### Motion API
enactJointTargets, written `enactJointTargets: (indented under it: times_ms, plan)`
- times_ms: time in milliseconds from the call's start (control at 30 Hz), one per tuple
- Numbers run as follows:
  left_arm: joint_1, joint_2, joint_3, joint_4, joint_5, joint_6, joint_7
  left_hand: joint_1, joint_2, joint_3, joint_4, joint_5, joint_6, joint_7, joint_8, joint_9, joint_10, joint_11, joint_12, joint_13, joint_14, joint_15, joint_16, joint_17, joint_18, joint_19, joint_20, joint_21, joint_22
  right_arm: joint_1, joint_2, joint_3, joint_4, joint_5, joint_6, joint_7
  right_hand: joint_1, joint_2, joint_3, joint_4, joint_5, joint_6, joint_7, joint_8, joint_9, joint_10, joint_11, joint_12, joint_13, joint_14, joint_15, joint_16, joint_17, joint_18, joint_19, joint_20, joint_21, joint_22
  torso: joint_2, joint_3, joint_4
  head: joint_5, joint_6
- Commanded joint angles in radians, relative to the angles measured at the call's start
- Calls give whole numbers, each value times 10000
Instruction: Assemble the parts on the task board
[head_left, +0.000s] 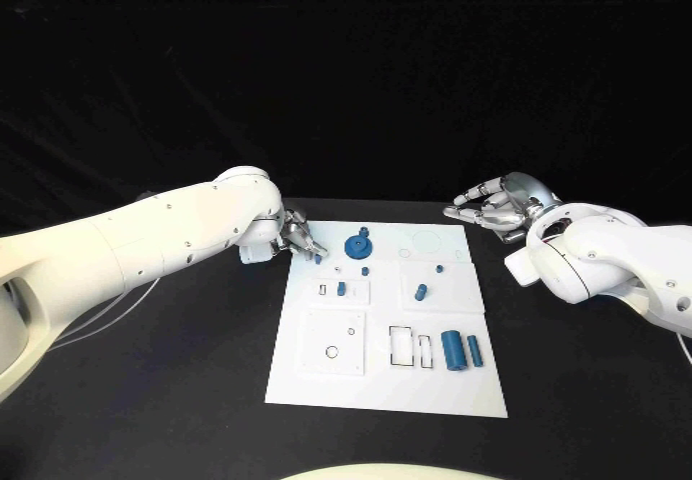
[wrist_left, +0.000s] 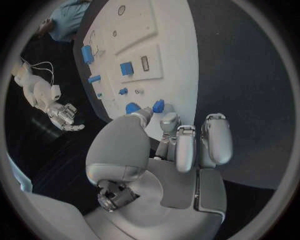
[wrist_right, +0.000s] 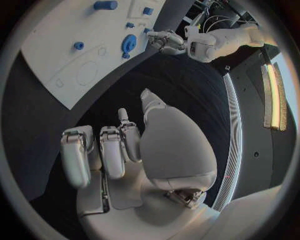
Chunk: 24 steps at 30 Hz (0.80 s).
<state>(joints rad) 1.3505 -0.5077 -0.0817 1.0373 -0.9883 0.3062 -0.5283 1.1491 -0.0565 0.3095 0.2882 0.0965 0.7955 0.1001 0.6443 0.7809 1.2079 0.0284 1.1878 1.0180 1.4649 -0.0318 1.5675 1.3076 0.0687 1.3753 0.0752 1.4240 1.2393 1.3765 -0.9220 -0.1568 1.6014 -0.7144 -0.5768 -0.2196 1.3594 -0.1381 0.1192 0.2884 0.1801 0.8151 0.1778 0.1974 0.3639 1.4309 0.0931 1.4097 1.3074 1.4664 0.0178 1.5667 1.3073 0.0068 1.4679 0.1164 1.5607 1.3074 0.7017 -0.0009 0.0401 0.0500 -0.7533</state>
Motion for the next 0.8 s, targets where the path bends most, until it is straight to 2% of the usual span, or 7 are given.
enactJointTargets:
  times_ms: [33,300,500,633,667,733,800]
  plan:
    - [-3,9,3,39,187,2,132,97,-6,48,-18,24,69,-15,3,-10,-19,-11,22,10,1052,11,22,2616,28,-61,-1,-8,8,-6,14,1,3,-84,74,111,-55,-7,34,-16,-38,-44,11,36,-9,-23,2,-9,1036,1011,-1,-5,2498,-26,951,35,-42,2519,4,1,5,7,-5]
    - [-4,15,3,43,228,6,144,221,11,82,-23,21,65,-21,5,-16,-21,-17,26,7,1052,5,22,2617,25,-55,-2,-3,23,-6,21,1,-2,-84,80,111,-55,-7,34,-16,-38,-44,11,36,-9,-23,2,-9,1036,1011,-1,-5,2498,-26,951,35,-42,2519,2,-3,6,4,-17]
    - [-4,15,3,40,305,-16,157,746,162,329,-66,20,61,-52,14,-41,-13,-47,46,10,1055,-21,26,2622,25,-54,-14,-1,39,-6,22,1,-6,-84,89,109,-60,1,40,-18,-37,-42,10,47,-11,-15,1,0,1044,1012,-2,-3,2504,-28,957,34,-32,2527,5,-7,-1,13,-26]
    - [-4,8,3,39,393,-53,164,1279,274,754,-187,17,32,-82,25,-57,-19,-77,44,-6,1054,-49,25,2621,23,-52,-32,1,55,-6,24,1,-8,-84,93,109,-60,1,40,-18,-37,-42,10,47,-11,-15,1,0,1044,1012,-2,-3,2504,-28,957,34,-32,2527,1,-7,-2,14,-30]
    - [-4,5,3,39,416,-65,167,1519,322,988,-314,23,8,-102,29,-59,-25,-97,37,-15,1058,-65,30,2628,21,-47,-39,5,67,-6,24,1,-8,-84,93,109,-60,1,40,-18,-37,-42,10,47,-11,-15,1,0,1044,1012,-2,-3,2504,-28,957,34,-32,2527,-1,-5,1,14,-31]
    - [-4,-1,3,39,465,-94,172,1718,311,1341,-427,-8,-21,-93,47,-56,-23,-96,31,-24,1059,-72,32,2632,20,-44,-49,7,79,-6,24,1,-10,-84,95,108,-60,1,40,-18,-37,-42,10,47,-11,-15,1,0,1044,1012,-2,-3,2504,-28,957,34,-32,2527,0,-4,2,15,-35]
    - [-4,-9,3,36,550,-125,178,1927,212,2064,-680,-42,-44,-100,169,9,0,-105,25,-34,1059,-84,33,2632,19,-41,-61,10,96,-6,25,1,-12,-85,100,106,-60,1,40,-18,-37,-42,10,47,-11,-15,1,0,1044,1012,-2,-3,2504,-28,957,34,-32,2527,-1,-4,0,17,-33]
